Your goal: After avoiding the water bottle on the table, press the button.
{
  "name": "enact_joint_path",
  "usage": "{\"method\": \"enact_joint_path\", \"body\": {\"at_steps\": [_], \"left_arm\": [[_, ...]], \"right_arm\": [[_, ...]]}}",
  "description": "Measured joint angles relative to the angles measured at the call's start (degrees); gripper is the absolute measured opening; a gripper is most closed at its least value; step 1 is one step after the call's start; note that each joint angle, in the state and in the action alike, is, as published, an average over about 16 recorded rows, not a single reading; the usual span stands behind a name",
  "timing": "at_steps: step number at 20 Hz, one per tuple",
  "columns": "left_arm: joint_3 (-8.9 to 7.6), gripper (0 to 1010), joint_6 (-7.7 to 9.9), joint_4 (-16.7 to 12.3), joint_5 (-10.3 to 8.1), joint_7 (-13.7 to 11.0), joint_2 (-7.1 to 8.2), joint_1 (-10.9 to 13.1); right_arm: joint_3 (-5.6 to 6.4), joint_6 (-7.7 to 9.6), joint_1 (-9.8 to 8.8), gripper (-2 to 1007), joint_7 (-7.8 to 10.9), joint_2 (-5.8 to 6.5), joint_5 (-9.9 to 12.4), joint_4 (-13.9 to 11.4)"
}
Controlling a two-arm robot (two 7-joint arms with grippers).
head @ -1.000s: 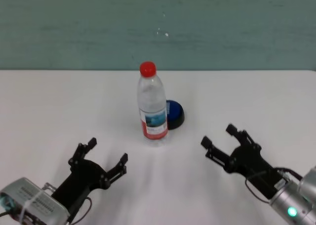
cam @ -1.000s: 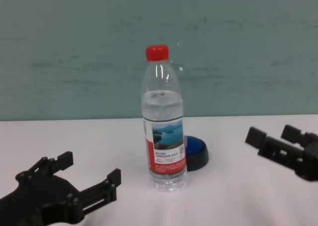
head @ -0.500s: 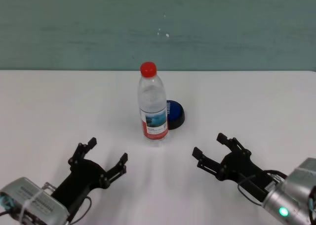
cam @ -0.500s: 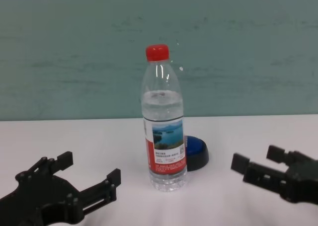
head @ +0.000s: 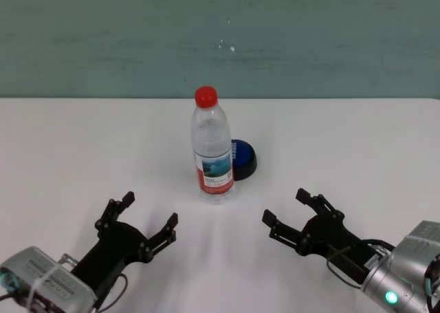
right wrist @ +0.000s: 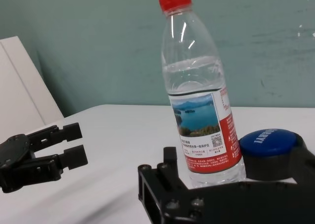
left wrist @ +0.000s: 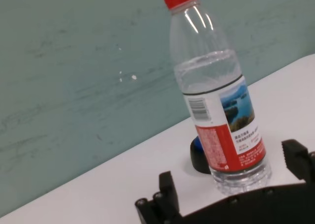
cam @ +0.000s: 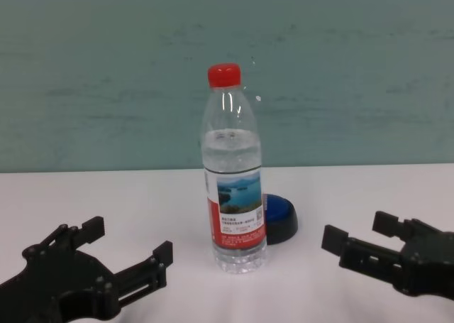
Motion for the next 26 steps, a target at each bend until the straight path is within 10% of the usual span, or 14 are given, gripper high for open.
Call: {"method": "enact_joint_path", "body": {"at_steps": [26], "left_arm": [[0.0, 1000, 0.0, 0.0, 0.0, 0.0, 0.0, 0.0]], "right_arm": [[-0.24, 1.76, 0.27, 1003, -1.27, -0.19, -0.6, -0.2]]}}
